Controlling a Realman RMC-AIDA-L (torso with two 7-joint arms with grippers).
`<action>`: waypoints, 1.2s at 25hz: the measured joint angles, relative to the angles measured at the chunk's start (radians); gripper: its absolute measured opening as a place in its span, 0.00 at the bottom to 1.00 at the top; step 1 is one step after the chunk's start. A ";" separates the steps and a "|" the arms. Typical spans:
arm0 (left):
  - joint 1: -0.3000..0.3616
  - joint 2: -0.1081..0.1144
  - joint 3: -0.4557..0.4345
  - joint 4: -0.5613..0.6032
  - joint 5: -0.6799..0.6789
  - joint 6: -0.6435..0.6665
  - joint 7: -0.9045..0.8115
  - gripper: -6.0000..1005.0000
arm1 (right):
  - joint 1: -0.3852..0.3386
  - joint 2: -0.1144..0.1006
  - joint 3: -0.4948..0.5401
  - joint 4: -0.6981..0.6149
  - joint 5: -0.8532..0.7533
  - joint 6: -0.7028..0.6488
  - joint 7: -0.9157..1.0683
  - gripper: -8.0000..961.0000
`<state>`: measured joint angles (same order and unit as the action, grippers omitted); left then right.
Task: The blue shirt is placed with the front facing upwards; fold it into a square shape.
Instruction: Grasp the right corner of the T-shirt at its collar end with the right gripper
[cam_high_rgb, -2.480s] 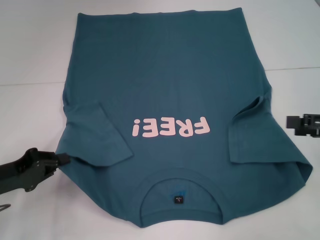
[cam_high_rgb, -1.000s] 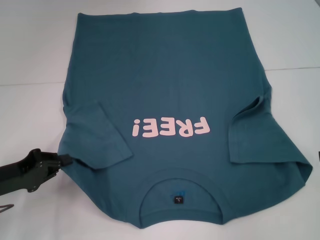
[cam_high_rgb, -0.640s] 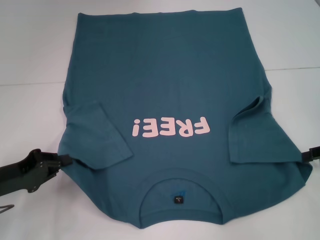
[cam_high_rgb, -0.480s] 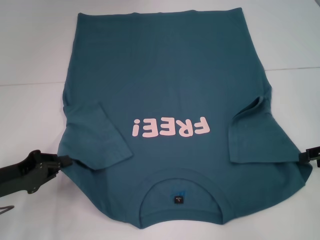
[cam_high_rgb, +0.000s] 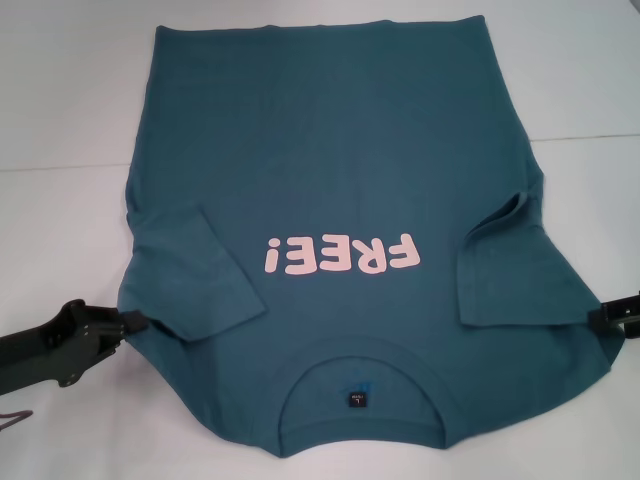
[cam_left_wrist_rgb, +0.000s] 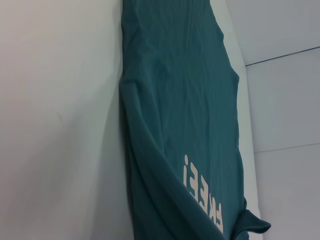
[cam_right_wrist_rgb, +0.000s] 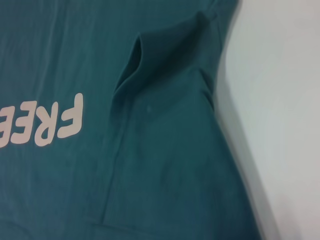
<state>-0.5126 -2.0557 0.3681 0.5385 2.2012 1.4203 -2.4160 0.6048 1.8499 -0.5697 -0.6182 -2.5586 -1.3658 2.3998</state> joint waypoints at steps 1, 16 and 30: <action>0.000 0.000 0.000 0.000 0.000 0.000 0.000 0.05 | 0.001 0.001 0.000 0.000 0.000 0.002 0.000 0.73; 0.001 0.000 0.000 0.000 0.000 -0.003 0.000 0.05 | 0.010 0.013 -0.003 0.008 0.000 0.035 0.003 0.72; 0.002 -0.001 0.000 0.000 -0.001 -0.003 0.000 0.05 | 0.032 0.035 -0.032 0.009 0.027 0.042 -0.005 0.71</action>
<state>-0.5106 -2.0571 0.3681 0.5385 2.1997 1.4173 -2.4160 0.6365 1.8849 -0.6016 -0.6090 -2.5312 -1.3240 2.3946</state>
